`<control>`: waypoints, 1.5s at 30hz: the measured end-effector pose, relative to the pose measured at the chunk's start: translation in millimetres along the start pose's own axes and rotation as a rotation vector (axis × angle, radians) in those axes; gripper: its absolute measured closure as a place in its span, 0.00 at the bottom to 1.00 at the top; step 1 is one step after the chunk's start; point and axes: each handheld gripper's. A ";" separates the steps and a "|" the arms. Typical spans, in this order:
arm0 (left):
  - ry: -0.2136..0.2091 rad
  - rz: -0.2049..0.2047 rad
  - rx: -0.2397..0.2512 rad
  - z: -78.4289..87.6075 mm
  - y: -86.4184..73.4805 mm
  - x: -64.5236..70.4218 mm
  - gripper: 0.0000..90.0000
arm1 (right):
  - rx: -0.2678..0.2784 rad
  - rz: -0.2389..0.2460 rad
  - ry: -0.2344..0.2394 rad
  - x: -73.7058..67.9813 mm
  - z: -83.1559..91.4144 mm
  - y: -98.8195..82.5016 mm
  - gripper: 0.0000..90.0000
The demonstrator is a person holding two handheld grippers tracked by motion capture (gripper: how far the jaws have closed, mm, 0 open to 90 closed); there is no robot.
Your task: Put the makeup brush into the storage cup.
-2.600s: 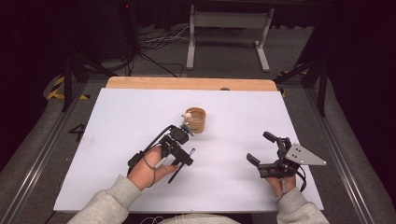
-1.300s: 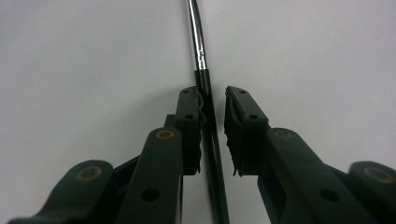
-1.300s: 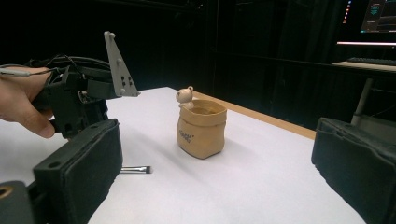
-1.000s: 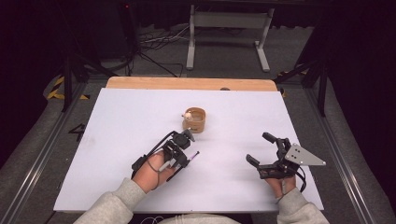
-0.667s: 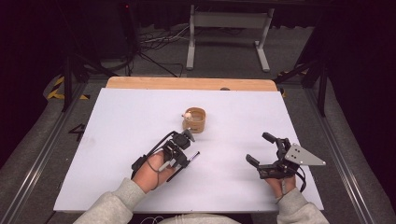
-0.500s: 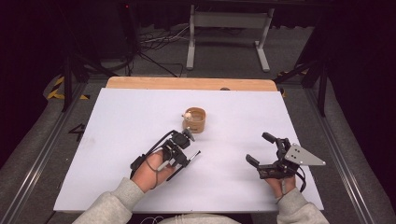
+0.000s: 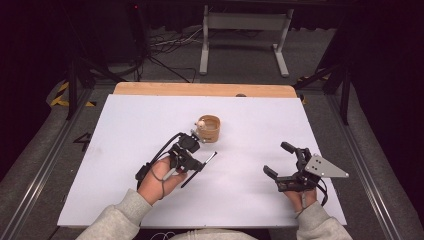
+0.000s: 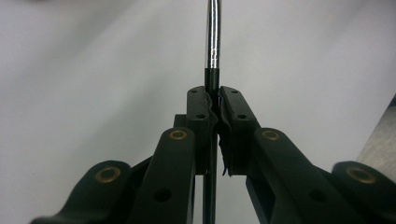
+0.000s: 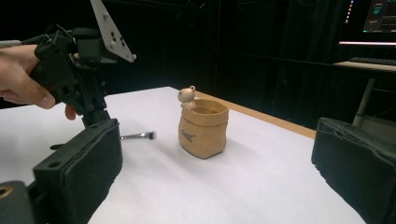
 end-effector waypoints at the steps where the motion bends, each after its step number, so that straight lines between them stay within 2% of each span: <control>1: -0.004 -0.006 0.019 2.0 0.2 -0.3 0.93 | 0.000 -0.002 -0.001 -0.1 0.2 0.0 0.02; 6: -0.008 -0.023 0.107 12.1 0.4 -0.5 0.93 | 0.000 -0.001 0.000 -0.3 0.3 0.2 0.02; 8: -0.001 -0.034 0.129 15.3 0.6 0.7 0.93 | 0.001 -0.002 0.000 -0.2 0.4 0.2 0.02; 12: -0.012 -0.036 0.167 19.8 0.4 1.3 0.93 | 0.001 -0.002 0.001 -0.1 0.3 0.0 0.02; 14: -0.025 -0.037 0.217 23.9 -0.3 1.8 0.93 | 0.001 -0.002 0.002 -0.2 0.3 0.1 0.02; 15: -0.025 -0.037 0.217 23.9 -0.3 1.8 0.93 | 0.002 -0.002 0.001 -0.2 0.4 0.1 0.02; 16: -0.025 -0.046 0.246 27.1 -0.9 1.5 0.93 | 0.002 -0.002 0.001 -0.2 0.4 0.1 0.02; 17: -0.025 -0.046 0.246 27.1 -0.9 1.5 0.93 | 0.002 -0.002 0.001 -0.2 0.5 0.2 0.02; 18: -0.027 -0.054 0.276 30.0 -1.4 1.4 0.93 | 0.002 -0.003 0.002 -0.2 0.6 0.2 0.02; 21: -0.026 -0.062 0.300 33.0 -1.9 1.5 0.93 | 0.002 -0.004 0.003 -0.1 0.6 0.1 0.02; 22: -0.020 -0.080 0.323 35.1 -2.8 2.0 0.93 | 0.002 -0.004 0.004 0.0 0.6 0.0 0.02; 26: -0.023 -0.085 0.375 39.6 -4.4 3.2 0.93 | 0.003 -0.003 0.003 -0.4 0.6 0.2 0.02; 29: -0.028 -0.094 0.403 40.8 -5.3 2.9 0.93 | 0.003 -0.003 0.004 -0.4 0.6 0.2 0.02; 31: -0.048 -0.105 0.431 41.3 -5.9 2.6 0.93 | 0.004 -0.005 0.004 -0.4 0.6 0.1 0.02; 32: -0.040 -0.118 0.446 41.6 -6.5 3.0 0.93 | 0.004 -0.006 0.004 -0.3 0.6 0.0 0.02; 39: -0.072 -0.103 0.528 46.4 -6.9 0.8 0.93 | 0.003 -0.006 0.003 -0.3 0.5 -0.2 0.02; 41: -0.080 -0.129 0.562 47.2 -8.2 0.7 0.93 | 0.004 -0.006 0.003 -0.3 0.5 -0.2 0.02; 43: -0.066 -0.169 0.590 47.4 -9.2 1.8 0.93 | 0.002 -0.007 0.004 0.1 0.7 -0.3 0.02; 44: -0.062 -0.181 0.610 47.4 -10.1 2.4 0.93 | 0.003 -0.009 0.002 0.0 0.8 -0.3 0.02; 45: -0.062 -0.181 0.610 47.4 -10.1 2.4 0.93 | 0.002 -0.010 0.002 -0.1 0.8 -0.3 0.02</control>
Point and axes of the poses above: each handheld gripper's, and its own axes: z roughly backward along the jaws, y roughly out of its top, x roughly to its right, and after that the axes turned 8 degrees about x, right-handed
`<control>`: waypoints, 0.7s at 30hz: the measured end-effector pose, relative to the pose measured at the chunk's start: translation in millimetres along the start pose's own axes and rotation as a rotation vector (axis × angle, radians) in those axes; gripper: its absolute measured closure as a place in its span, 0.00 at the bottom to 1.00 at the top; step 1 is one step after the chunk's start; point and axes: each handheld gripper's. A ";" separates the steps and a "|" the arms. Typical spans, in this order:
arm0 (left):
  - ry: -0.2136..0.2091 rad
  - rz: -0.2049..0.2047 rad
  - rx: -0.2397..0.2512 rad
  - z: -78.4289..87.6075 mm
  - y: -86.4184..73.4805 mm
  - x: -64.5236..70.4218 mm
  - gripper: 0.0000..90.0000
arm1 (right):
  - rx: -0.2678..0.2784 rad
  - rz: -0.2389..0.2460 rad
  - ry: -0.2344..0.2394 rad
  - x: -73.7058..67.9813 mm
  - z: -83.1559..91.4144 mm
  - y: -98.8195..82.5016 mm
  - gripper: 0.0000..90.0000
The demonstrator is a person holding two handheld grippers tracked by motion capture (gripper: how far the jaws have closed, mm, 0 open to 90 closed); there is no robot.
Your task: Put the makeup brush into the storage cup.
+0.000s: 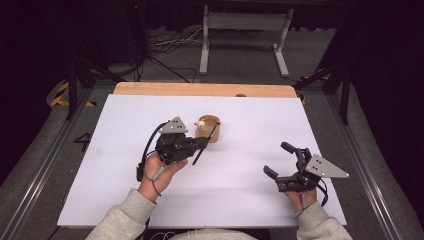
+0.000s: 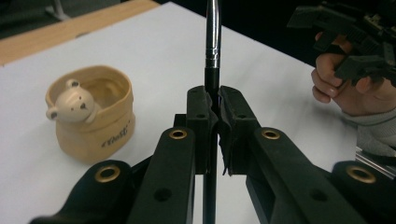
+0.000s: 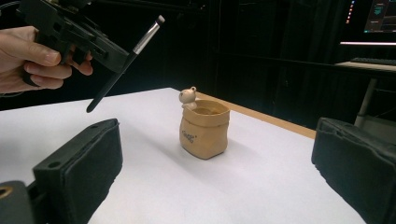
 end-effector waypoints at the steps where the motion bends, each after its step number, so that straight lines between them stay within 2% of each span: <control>1: -0.022 -0.004 0.022 0.2 0.0 -0.1 0.93 | 0.000 0.003 0.001 0.1 0.0 0.0 0.02; 2: -0.022 -0.004 0.022 0.2 0.0 -0.1 0.93 | 0.000 0.003 0.001 0.1 0.0 0.0 0.02; 4: -0.032 0.016 0.056 0.6 -0.2 -1.8 0.93 | 0.001 0.001 0.001 -0.3 -0.3 0.0 0.02; 5: -0.032 0.016 0.056 0.6 -0.2 -1.8 0.93 | 0.001 0.001 0.001 -0.3 -0.3 0.0 0.02; 6: -0.036 0.019 0.078 1.3 -0.2 -2.7 0.93 | 0.001 0.001 0.001 -0.3 -0.3 -0.1 0.02; 8: -0.035 0.005 0.094 1.5 0.0 -3.5 0.93 | 0.001 0.001 0.002 -0.3 -0.3 -0.1 0.02; 9: -0.046 -0.008 0.124 2.1 0.0 -3.9 0.93 | 0.001 0.000 0.002 -0.2 -0.3 -0.1 0.02; 11: -0.046 -0.024 0.156 2.9 0.0 -3.3 0.93 | 0.000 -0.002 0.001 -0.1 -0.3 -0.2 0.02; 14: -0.045 -0.044 0.173 3.0 1.0 -4.1 0.93 | -0.003 0.001 0.005 -0.7 -1.0 -0.4 0.02; 16: -0.054 -0.040 0.190 3.3 1.1 -5.0 0.93 | -0.002 0.003 0.007 -0.7 -1.1 -0.5 0.02; 21: -0.058 -0.053 0.272 3.2 0.3 -8.0 0.93 | 0.000 -0.004 0.004 -0.2 -0.7 -0.4 0.02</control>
Point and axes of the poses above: each handheld gripper's, and its own axes: z roughly backward along the jaws, y roughly out of its top, x roughly to its right, and after that the axes turned 8 degrees about x, right-handed
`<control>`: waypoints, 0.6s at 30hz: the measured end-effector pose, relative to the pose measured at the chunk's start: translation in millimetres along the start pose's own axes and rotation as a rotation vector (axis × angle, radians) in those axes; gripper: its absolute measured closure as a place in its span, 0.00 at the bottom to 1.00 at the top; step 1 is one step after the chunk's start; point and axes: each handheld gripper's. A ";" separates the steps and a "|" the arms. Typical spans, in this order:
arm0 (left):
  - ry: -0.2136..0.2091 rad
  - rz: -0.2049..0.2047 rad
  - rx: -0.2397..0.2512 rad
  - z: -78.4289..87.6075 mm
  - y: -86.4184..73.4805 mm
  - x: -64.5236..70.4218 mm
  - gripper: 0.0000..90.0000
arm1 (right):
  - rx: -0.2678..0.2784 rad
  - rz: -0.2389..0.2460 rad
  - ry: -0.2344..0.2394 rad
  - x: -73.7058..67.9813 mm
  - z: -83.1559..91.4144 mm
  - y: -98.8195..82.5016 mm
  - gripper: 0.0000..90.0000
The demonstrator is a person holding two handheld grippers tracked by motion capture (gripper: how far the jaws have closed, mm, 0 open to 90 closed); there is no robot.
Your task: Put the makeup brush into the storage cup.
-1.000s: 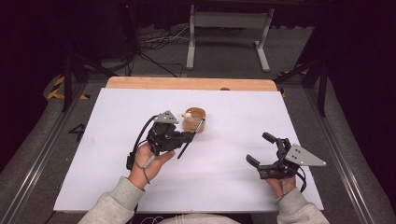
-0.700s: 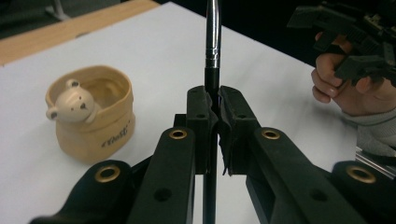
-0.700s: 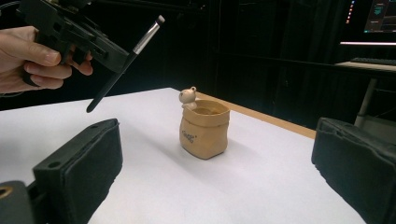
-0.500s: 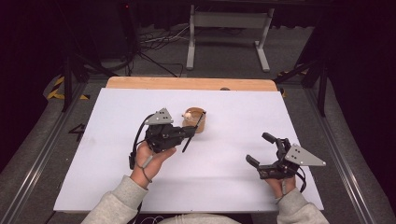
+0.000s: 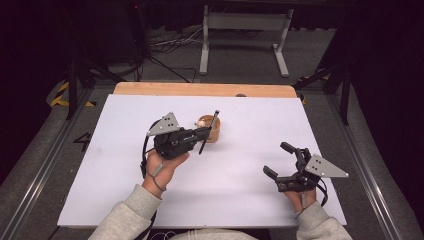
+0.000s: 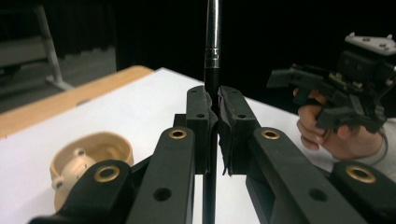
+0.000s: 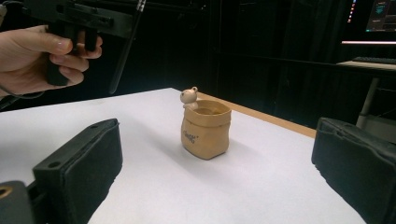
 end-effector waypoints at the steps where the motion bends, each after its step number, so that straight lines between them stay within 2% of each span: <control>1: 0.000 0.000 0.000 0.0 0.0 0.0 0.93 | 0.000 0.000 0.000 0.0 0.0 0.0 0.02; 4: 0.001 -0.003 0.031 -2.8 -2.0 -2.5 0.93 | 0.001 0.008 0.006 -1.1 -0.9 0.2 0.02; 8: 0.004 -0.040 0.058 -6.3 -1.5 -5.4 0.93 | 0.003 0.005 0.003 -0.7 -0.5 0.1 0.02; 15: 0.009 -0.037 0.085 -12.8 1.0 -10.5 0.93 | 0.008 0.011 0.005 -0.7 0.1 0.7 0.02; 18: 0.026 -0.045 0.094 -15.5 3.2 -13.7 0.93 | 0.011 0.011 0.005 -0.3 0.6 0.8 0.02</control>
Point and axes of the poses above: each handheld gripper's, and its own axes: z roughly backward along the jaws, y roughly out of its top, x roughly to its right, and after that the axes turned 8 degrees about x, right-handed
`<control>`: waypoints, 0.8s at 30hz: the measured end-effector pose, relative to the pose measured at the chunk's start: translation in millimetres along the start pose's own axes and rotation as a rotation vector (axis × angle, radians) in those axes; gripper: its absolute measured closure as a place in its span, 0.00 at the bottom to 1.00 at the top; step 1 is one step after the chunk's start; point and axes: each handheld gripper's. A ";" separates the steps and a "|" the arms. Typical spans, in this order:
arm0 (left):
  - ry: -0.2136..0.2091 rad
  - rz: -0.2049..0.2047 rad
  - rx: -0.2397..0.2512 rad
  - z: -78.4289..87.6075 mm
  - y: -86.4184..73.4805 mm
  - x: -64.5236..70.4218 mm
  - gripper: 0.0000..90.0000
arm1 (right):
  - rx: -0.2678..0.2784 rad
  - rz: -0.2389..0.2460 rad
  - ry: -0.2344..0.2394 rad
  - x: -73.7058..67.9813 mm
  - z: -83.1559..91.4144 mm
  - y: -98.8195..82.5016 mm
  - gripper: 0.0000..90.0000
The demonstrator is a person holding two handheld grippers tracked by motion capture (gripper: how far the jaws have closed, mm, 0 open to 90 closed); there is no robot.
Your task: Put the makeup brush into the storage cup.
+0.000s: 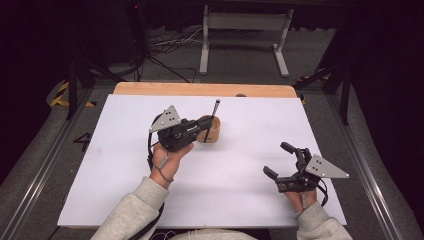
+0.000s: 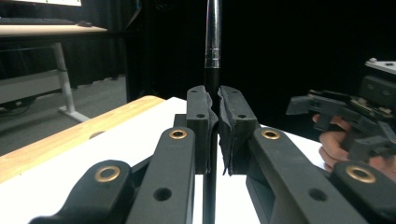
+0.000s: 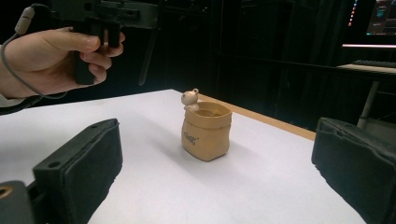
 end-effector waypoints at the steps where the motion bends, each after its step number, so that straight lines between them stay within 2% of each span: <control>1: 0.011 0.001 -0.001 -1.8 1.7 -2.3 0.93 | 0.000 0.000 0.000 0.1 0.0 -0.1 0.02; 9: 0.024 0.005 0.009 -9.4 7.2 -11.0 0.93 | 0.003 -0.005 -0.002 0.9 1.2 0.1 0.02; 13: 0.049 0.009 0.021 -13.7 6.4 -16.1 0.93 | 0.004 -0.006 -0.001 0.6 1.2 0.1 0.02; 15: 0.056 0.028 0.022 -16.9 5.5 -18.6 0.93 | 0.004 -0.005 0.000 0.7 1.0 0.2 0.02; 20: 0.071 0.029 0.028 -23.5 4.7 -21.8 0.93 | 0.009 -0.005 -0.001 1.3 1.9 0.5 0.02; 22: 0.074 0.025 0.039 -25.9 3.6 -22.6 0.93 | 0.010 -0.009 0.000 1.7 2.1 0.3 0.02; 24: 0.086 0.038 0.058 -26.4 1.8 -24.7 0.93 | 0.009 -0.005 0.002 1.8 2.3 0.2 0.02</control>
Point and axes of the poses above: each handheld gripper's, and its own axes: z roughly backward along the jaws, y roughly out of its top, x roughly to its right, and after that the axes turned 8 degrees about x, right-handed
